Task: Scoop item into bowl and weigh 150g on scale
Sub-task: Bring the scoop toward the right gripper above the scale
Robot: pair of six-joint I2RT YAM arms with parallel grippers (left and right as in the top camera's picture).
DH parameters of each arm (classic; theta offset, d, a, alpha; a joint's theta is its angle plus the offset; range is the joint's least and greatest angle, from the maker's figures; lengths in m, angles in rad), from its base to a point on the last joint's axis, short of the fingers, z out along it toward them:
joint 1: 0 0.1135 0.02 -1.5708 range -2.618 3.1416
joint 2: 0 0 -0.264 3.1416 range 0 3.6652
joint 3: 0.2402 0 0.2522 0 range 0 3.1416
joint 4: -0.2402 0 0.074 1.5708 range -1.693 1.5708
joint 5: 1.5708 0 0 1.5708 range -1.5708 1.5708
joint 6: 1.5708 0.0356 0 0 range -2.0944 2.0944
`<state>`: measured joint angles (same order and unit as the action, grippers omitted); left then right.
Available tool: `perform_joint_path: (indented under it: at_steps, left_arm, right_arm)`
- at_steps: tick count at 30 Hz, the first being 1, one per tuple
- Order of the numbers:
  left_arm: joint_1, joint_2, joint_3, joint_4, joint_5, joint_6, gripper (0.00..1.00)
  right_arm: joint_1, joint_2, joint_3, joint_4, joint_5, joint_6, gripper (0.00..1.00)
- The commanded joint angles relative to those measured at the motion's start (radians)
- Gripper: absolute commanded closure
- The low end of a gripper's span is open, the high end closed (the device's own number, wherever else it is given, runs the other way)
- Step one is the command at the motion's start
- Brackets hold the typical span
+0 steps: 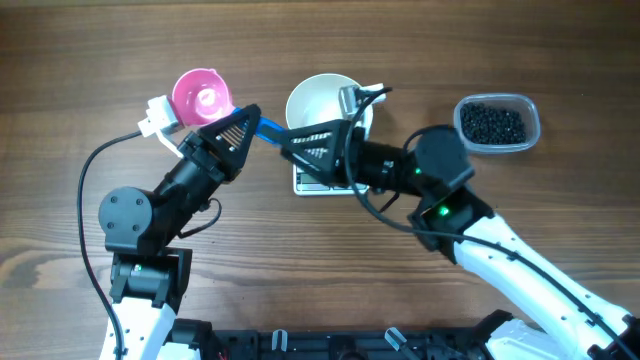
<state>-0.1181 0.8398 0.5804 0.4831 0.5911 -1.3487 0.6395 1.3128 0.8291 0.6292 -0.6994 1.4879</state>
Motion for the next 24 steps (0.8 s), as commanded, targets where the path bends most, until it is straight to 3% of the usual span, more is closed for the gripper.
perform_joint_path:
  at_steps: [1,3,9,15,24]
  left_arm:
    - [-0.005,0.0,0.009,0.008,-0.024,-0.003,0.91]
    - [-0.005,0.0,0.009,0.007,-0.024,-0.003,0.96]
    - [-0.066,0.0,0.009,0.007,-0.026,-0.002,0.96]
    - [-0.072,0.001,0.009,0.007,-0.04,-0.002,0.96]
    - [-0.073,0.034,0.009,0.0,-0.061,-0.003,0.96]
  right_arm:
    - [0.046,0.008,0.014,0.01,0.171,0.068,0.29]
    - [0.049,0.008,0.014,0.028,0.187,0.067,0.32]
    - [0.049,0.008,0.014,0.041,0.195,0.064,0.39]
    - [0.05,0.008,0.014,0.05,0.183,0.064,0.54]
    - [0.05,0.008,0.014,0.002,0.127,0.023,0.57]
